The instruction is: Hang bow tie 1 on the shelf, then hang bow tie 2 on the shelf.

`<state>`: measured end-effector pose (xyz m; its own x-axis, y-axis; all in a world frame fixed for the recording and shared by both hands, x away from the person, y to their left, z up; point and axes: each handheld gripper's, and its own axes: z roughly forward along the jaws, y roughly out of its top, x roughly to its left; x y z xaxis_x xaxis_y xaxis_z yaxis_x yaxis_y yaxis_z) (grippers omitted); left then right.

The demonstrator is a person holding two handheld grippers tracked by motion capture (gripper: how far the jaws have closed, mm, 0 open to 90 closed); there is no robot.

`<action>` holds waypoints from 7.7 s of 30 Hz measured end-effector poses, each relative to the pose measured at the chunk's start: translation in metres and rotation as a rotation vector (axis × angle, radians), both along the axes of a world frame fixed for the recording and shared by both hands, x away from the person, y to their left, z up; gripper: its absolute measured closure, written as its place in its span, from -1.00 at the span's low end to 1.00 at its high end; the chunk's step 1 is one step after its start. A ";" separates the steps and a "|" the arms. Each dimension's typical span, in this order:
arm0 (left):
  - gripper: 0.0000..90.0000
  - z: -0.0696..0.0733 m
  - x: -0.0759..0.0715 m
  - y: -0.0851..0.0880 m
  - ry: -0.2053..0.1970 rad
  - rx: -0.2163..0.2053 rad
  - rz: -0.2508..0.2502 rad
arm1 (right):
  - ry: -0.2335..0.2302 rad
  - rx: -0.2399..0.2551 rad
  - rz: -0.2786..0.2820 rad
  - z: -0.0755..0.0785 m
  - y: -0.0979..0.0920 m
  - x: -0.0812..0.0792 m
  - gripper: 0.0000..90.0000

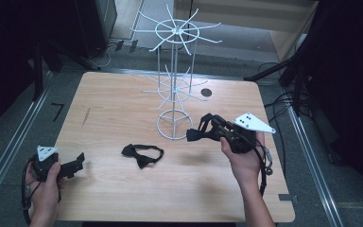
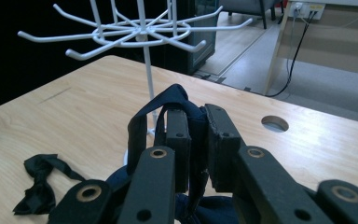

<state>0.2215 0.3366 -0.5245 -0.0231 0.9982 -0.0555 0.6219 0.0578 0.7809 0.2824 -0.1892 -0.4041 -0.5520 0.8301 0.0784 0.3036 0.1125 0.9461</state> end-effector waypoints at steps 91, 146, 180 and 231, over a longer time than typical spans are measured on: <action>-1.00 0.000 0.001 0.002 0.013 -0.020 -0.010 | -0.035 0.029 -0.010 0.028 0.016 0.061 0.73; -1.00 0.000 0.001 0.003 0.012 -0.017 -0.008 | -0.006 0.024 -0.018 0.017 0.003 0.072 0.70; -1.00 0.000 0.001 0.003 0.010 -0.020 -0.011 | 0.057 0.028 0.031 -0.009 0.033 0.086 0.67; -1.00 0.000 0.000 0.004 0.018 -0.018 -0.009 | 0.072 -0.004 -0.092 -0.032 0.007 0.021 -0.18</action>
<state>0.2220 0.3404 -0.5250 -0.0154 0.9972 -0.0728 0.6367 0.0659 0.7683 0.3037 -0.1826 -0.4365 -0.4667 0.8774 0.1115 0.3799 0.0850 0.9211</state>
